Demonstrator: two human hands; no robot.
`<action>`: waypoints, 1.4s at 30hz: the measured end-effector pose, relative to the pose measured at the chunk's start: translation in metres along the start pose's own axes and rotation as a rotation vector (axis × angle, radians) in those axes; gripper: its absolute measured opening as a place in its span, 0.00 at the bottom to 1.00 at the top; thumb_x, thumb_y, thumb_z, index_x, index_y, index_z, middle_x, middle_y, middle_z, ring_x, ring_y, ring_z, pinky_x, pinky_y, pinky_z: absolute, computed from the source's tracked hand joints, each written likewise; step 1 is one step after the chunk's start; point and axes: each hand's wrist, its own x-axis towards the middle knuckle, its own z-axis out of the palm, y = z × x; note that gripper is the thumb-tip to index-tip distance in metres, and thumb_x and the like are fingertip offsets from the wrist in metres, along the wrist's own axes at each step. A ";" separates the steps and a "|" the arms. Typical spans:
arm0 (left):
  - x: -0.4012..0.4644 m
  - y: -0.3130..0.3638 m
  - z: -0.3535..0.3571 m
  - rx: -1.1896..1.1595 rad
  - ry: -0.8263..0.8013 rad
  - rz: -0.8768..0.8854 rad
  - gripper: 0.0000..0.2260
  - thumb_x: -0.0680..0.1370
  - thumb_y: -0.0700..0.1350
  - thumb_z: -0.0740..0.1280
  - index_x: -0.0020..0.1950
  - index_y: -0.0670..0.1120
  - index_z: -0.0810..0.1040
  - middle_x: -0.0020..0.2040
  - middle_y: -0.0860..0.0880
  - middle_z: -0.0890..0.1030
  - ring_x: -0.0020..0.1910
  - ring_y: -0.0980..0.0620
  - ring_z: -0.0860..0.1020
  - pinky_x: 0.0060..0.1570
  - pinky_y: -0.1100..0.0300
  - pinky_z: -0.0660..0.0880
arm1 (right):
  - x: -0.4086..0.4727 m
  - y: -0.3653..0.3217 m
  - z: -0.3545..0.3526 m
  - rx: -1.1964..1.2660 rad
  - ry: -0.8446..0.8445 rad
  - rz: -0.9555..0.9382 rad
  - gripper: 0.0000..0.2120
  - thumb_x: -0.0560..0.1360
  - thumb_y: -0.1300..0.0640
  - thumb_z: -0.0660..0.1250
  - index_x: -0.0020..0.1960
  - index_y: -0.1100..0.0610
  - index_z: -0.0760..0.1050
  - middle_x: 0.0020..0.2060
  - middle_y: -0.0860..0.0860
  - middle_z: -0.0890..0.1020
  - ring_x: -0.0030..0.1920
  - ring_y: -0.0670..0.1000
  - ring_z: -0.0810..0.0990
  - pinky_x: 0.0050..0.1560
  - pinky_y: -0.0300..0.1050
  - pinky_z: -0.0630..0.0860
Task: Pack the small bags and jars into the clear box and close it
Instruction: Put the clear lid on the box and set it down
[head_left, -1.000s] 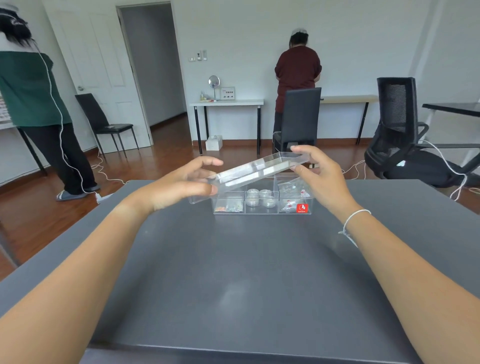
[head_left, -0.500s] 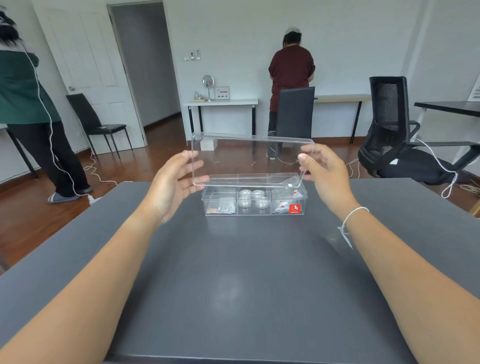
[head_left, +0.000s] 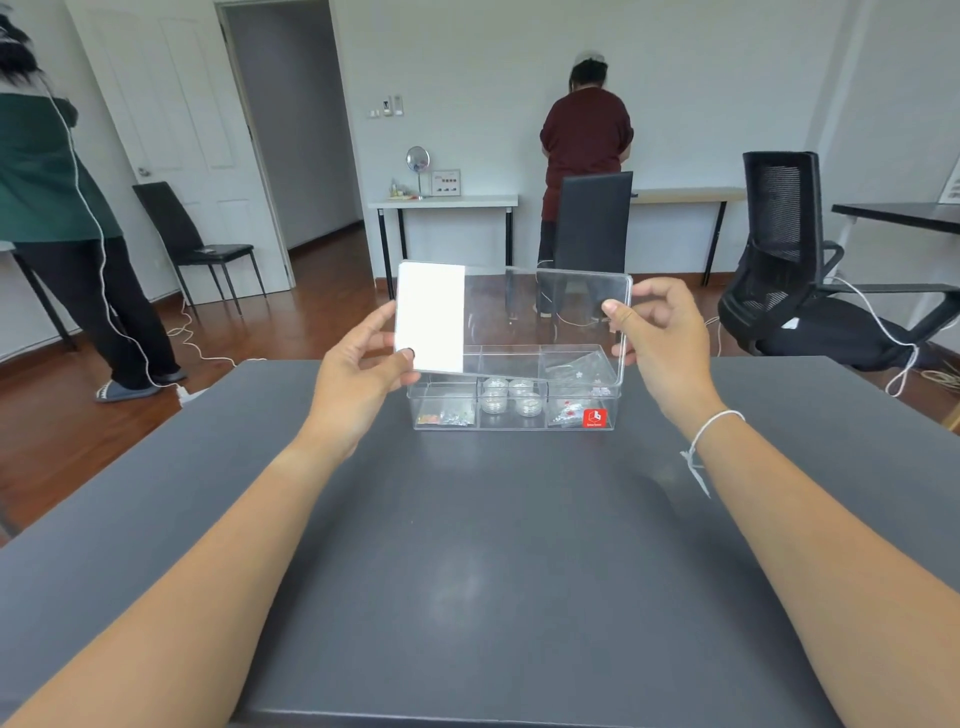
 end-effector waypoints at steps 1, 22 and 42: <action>0.000 0.000 0.000 -0.012 0.007 0.009 0.23 0.73 0.33 0.66 0.63 0.55 0.72 0.51 0.43 0.78 0.45 0.52 0.79 0.44 0.64 0.79 | 0.000 -0.001 0.000 0.005 0.004 -0.007 0.11 0.69 0.54 0.70 0.41 0.46 0.68 0.32 0.48 0.80 0.21 0.42 0.75 0.25 0.33 0.73; 0.000 -0.016 -0.004 0.324 -0.085 -0.025 0.29 0.71 0.44 0.70 0.70 0.49 0.64 0.54 0.54 0.73 0.44 0.57 0.73 0.43 0.74 0.69 | 0.004 0.015 -0.011 -0.190 -0.434 0.182 0.30 0.74 0.54 0.63 0.73 0.53 0.56 0.57 0.48 0.72 0.57 0.48 0.70 0.59 0.45 0.63; -0.002 -0.034 -0.001 0.233 -0.177 -0.163 0.15 0.76 0.48 0.65 0.57 0.67 0.72 0.44 0.74 0.78 0.45 0.74 0.76 0.55 0.62 0.72 | -0.009 0.039 -0.012 -0.369 -0.530 0.192 0.37 0.70 0.36 0.61 0.73 0.44 0.49 0.75 0.44 0.54 0.74 0.48 0.53 0.71 0.50 0.53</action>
